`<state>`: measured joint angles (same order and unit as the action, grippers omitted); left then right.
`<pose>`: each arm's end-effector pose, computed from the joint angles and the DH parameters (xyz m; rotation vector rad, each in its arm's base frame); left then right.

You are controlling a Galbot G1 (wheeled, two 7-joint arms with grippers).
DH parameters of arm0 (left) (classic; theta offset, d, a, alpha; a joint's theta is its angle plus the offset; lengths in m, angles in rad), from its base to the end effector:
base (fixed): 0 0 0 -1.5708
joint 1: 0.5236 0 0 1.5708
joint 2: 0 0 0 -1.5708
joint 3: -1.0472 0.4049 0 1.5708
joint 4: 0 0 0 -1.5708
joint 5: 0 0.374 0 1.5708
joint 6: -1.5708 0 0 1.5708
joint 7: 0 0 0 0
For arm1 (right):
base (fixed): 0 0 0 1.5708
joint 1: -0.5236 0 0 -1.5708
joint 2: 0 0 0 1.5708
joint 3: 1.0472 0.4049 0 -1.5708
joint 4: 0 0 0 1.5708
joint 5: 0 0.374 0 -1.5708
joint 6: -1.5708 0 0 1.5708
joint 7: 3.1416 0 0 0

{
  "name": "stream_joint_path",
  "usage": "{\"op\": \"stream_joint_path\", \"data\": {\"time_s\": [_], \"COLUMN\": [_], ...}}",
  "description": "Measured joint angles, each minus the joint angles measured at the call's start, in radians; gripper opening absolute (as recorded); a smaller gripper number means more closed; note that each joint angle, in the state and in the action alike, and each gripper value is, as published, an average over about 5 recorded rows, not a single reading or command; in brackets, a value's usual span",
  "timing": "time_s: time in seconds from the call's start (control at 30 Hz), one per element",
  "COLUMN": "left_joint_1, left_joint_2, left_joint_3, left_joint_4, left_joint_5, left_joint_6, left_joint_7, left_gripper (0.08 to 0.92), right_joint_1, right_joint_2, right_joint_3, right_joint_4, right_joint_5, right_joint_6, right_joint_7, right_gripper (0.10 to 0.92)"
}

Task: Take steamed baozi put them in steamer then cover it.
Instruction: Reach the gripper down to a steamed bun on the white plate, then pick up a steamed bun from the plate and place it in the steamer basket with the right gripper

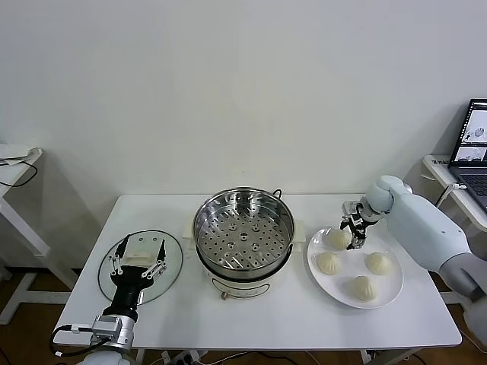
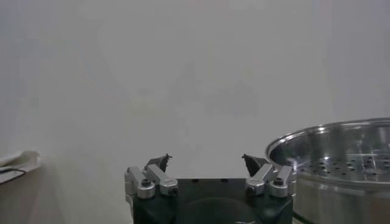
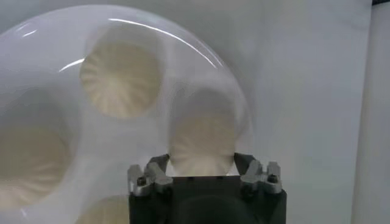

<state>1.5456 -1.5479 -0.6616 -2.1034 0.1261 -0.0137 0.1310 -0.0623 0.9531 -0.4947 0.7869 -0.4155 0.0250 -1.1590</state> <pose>0.1780 0.0492 -0.3405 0.0325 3.0949 0.3369 0.6400 -0.2036 -0.2579 1.2188 -1.3608 1.4043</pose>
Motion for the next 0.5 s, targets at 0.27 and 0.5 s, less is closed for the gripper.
{"op": "stream_joint_path", "data": {"time_s": [0.27,0.5], "left_joint_1": [0.001,0.003], "left_joint_2": [0.000,0.001], "left_joint_3": [0.000,0.002], "left_joint_4": [0.001,-0.002], "left_joint_5": [0.002,0.002], "left_joint_6": [-0.002,-0.002], "left_joint_7": [0.000,0.000], "left_gripper": [0.823,0.823], "right_joint_1": [0.013,0.055], "right_joint_2": [-0.014,-0.074], "right_joint_3": [-0.011,-0.059], "right_joint_4": [0.015,0.096], "right_joint_5": [0.009,0.062], "right_joint_6": [0.018,0.058], "right_joint_7": [-0.009,-0.034], "right_gripper": [0.619,0.619]}}
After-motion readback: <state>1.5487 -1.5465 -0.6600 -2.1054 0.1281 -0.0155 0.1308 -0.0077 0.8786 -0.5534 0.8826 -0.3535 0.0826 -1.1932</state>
